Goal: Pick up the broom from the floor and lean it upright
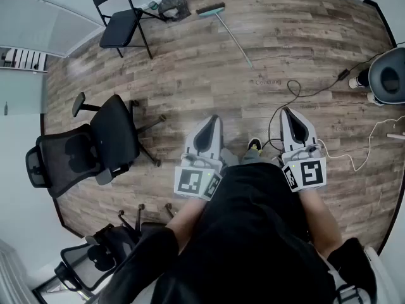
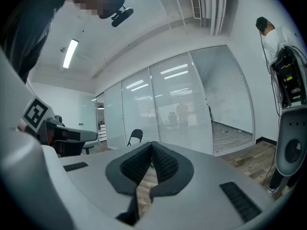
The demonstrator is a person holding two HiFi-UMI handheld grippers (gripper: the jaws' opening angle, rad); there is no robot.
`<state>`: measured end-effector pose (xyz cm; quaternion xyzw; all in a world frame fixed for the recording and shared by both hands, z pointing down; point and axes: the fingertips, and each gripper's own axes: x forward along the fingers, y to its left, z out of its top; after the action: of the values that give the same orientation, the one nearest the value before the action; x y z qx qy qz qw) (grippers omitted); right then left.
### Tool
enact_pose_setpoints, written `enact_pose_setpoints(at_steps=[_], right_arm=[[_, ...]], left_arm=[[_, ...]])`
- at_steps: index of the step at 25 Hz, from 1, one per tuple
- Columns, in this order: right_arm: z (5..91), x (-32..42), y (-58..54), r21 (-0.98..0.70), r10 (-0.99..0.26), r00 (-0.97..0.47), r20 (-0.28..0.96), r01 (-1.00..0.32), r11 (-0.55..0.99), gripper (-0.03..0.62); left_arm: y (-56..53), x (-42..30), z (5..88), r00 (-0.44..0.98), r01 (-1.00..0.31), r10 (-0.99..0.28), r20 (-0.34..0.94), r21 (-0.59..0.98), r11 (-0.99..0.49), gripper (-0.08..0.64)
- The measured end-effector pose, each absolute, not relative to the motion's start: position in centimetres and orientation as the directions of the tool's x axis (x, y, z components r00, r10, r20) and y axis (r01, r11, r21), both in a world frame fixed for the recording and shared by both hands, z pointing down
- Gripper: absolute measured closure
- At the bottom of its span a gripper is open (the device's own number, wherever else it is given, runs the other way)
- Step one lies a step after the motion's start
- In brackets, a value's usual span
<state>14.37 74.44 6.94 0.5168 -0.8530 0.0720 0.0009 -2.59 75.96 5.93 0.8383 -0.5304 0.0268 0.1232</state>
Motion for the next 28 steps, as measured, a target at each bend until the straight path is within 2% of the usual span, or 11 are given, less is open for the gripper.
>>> enact_pose_setpoints(at_steps=[10,19,28], right_arm=[[6.1,13.2,74.0,-0.123,-0.861,-0.507,0.045,-0.858,0.499,0.577],[4.9,12.3,75.5,-0.080,-0.783,-0.622,0.010,-0.781,0.619,0.577],[5.0,11.5,75.3,-0.184,-0.762,-0.648,0.004,-0.749,0.636,0.577]], left_arm=[[75.2,-3.5,5.4,0.421,-0.901,-0.890,0.175,0.191,-0.389,0.538],[75.3,-4.1,5.2,0.403,-0.908,-0.900,0.168,0.194,-0.370,0.538],[75.0,-4.3,5.6,0.410,-0.906,-0.892,0.189,0.193,-0.376,0.538]])
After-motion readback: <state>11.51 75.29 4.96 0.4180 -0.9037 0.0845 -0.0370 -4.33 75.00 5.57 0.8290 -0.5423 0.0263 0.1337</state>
